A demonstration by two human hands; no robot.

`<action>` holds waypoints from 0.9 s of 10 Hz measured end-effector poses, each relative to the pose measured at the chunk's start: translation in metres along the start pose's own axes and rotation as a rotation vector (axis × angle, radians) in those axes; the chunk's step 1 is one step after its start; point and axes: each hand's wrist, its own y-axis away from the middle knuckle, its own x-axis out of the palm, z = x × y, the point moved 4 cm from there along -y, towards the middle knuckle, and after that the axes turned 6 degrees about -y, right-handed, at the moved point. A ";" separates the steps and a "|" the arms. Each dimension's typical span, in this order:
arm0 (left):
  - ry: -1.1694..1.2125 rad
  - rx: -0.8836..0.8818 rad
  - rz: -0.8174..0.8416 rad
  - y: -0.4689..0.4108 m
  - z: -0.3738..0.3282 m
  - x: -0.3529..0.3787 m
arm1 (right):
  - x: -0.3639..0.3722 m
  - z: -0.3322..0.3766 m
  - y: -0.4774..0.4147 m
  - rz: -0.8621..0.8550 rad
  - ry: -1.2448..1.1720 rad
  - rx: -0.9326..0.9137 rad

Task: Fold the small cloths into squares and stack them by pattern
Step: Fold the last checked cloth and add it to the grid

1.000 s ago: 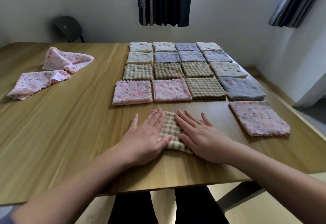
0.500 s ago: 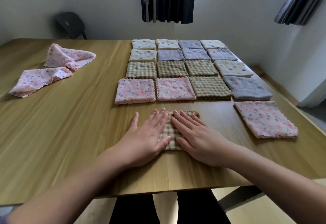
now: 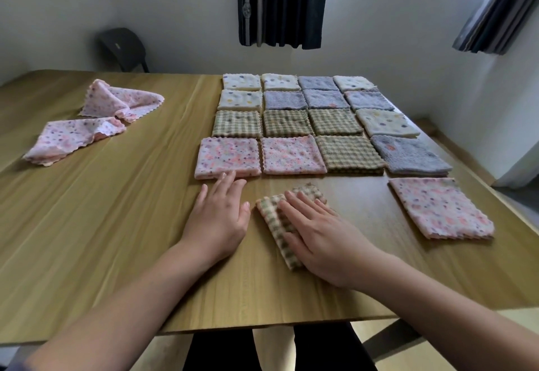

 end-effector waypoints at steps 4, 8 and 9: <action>0.001 -0.024 0.035 0.001 -0.001 0.000 | -0.010 -0.053 0.010 0.022 -0.004 0.337; 0.016 -0.017 0.023 0.002 -0.003 -0.002 | -0.017 -0.088 0.013 -0.014 -0.013 0.383; 0.010 -0.017 0.028 0.002 -0.003 -0.002 | -0.019 -0.094 0.018 -0.005 -0.003 0.394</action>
